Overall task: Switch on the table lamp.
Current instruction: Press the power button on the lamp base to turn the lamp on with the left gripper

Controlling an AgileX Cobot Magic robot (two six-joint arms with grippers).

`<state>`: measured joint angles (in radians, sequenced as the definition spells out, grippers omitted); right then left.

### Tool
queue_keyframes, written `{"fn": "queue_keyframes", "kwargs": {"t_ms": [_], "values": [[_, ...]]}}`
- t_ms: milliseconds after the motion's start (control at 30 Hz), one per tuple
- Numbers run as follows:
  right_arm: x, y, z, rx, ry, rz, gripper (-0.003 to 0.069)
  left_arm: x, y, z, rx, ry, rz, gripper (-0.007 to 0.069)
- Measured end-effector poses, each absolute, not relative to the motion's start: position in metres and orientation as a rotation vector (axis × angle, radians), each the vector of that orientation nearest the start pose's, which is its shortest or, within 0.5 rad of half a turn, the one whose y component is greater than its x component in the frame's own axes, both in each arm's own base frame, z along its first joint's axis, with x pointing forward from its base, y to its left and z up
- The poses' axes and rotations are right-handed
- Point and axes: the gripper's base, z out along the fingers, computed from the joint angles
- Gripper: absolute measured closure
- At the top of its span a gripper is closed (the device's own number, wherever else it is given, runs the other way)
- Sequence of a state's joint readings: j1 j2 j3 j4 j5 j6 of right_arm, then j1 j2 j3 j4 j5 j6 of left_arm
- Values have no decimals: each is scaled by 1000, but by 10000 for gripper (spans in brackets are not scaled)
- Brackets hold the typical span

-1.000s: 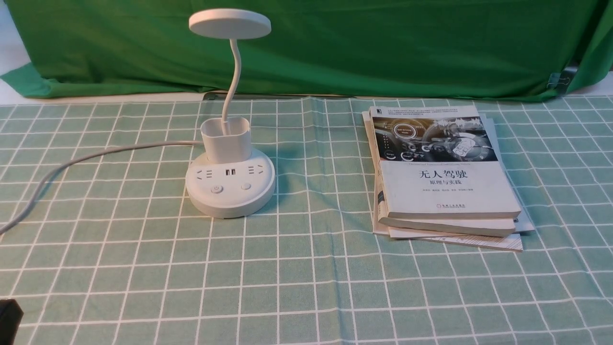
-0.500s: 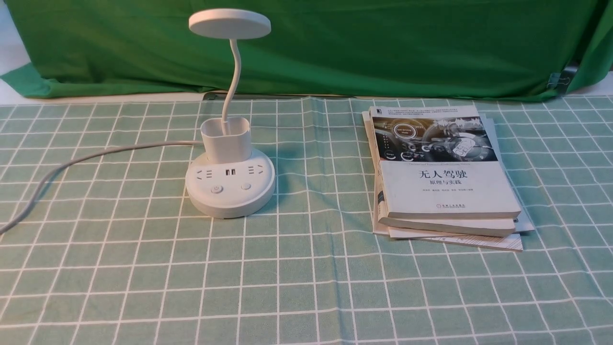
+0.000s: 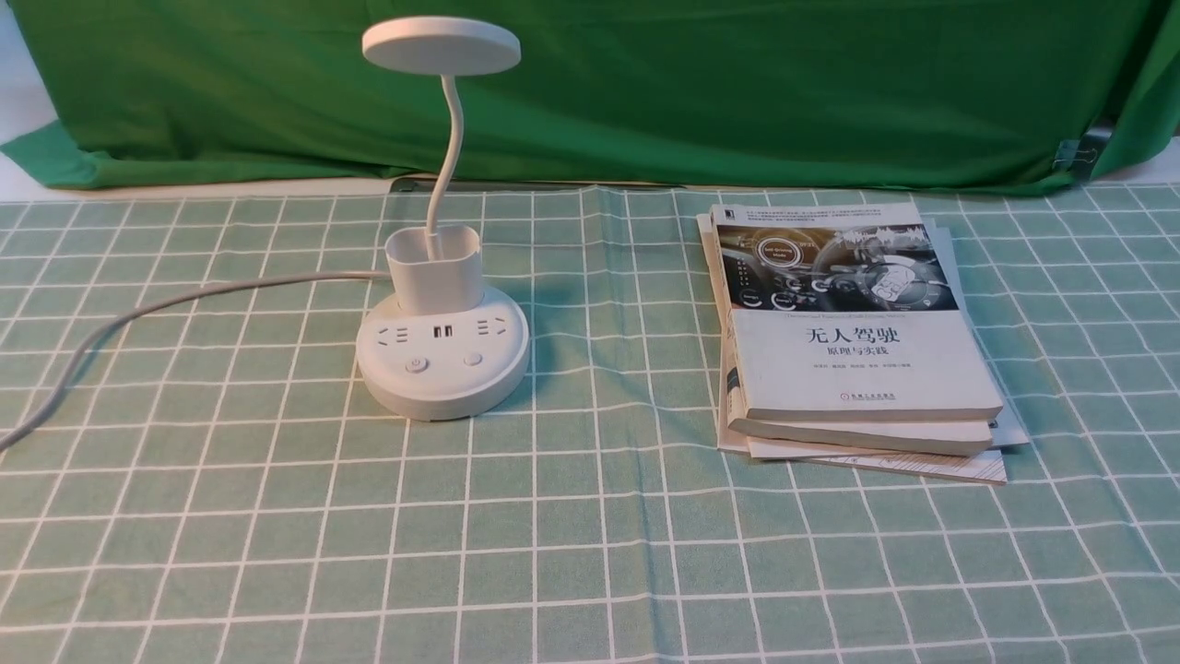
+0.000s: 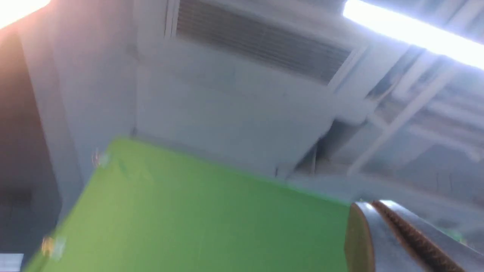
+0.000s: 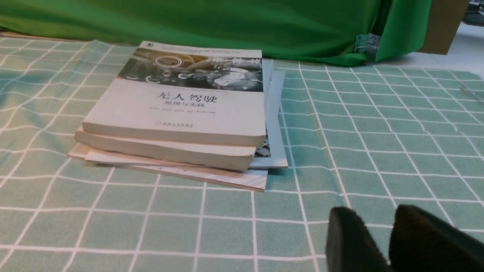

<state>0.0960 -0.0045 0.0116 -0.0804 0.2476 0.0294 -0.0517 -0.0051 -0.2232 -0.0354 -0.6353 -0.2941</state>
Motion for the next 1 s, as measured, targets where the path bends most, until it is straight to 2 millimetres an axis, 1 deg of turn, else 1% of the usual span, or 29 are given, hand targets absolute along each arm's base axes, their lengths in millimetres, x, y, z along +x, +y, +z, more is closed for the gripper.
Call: {"fn": "queue_keyframes", "kwargs": {"t_ms": [33, 100, 133, 167, 200, 233, 267, 300, 333, 367, 400, 433, 567, 667, 700, 767, 800, 833, 867, 900, 967, 1000], "values": [[55, 4, 187, -111, 1734, 18, 422, 2, 2, 343, -116, 695, -360, 623], [55, 4, 187, -111, 1734, 18, 422, 7, 1, 351, -131, 839, -358, 623], [55, 4, 187, -111, 1734, 18, 422, 15, 0, 356, -148, 1010, -350, 623], [55, 4, 187, -111, 1734, 18, 422, 20, -1, 357, -155, 1077, -347, 623], [55, 4, 187, -111, 1734, 18, 422, 30, -2, 352, -170, 1202, -341, 623], [55, 4, 187, -111, 1734, 18, 422, 33, -2, 350, -174, 1231, -340, 623], [55, 4, 187, -111, 1734, 18, 422, 45, -3, 340, -200, 1363, -346, 623], [55, 4, 187, -111, 1734, 18, 422, 53, -4, 334, -223, 1424, -360, 623], [55, 4, 187, -111, 1734, 18, 422, 67, -6, 320, -271, 1539, -394, 623], [55, 4, 187, -111, 1734, 18, 421, 69, -6, 317, -281, 1556, -401, 623], [55, 4, 187, -111, 1734, 18, 421, 82, -8, 303, -343, 1653, -454, 623], [55, 4, 187, -111, 1734, 18, 421, 90, -10, 294, -371, 1717, -479, 623], [55, 4, 187, -111, 1734, 18, 421, 119, -22, 268, -390, 1962, -563, 623], [55, 4, 187, -111, 1734, 18, 421, 136, -33, 256, -347, 2110, -658, 623], [55, 4, 187, -111, 1734, 18, 421, 143, -37, 255, -337, 2140, -708, 623], [55, 4, 187, -111, 1734, 18, 421, 159, -47, 252, -251, 2228, -792, 623], [55, 4, 187, -111, 1734, 18, 421, 164, -49, 249, -221, 2255, -802, 623], [55, 4, 187, -111, 1734, 18, 421, 179, -58, 248, -143, 2320, -880, 623], [55, 4, 187, -111, 1734, 18, 421, 189, -63, 247, -101, 2354, -911, 623], [55, 4, 187, -111, 1734, 18, 421, 192, -63, 246, -92, 2361, -915, 623], [55, 4, 187, -111, 1734, 18, 421, 220, -76, 242, 1, 2434, -921, 623], [55, 4, 187, -111, 1734, 18, 421, 227, -81, 243, 35, 2442, -910, 623]]}}
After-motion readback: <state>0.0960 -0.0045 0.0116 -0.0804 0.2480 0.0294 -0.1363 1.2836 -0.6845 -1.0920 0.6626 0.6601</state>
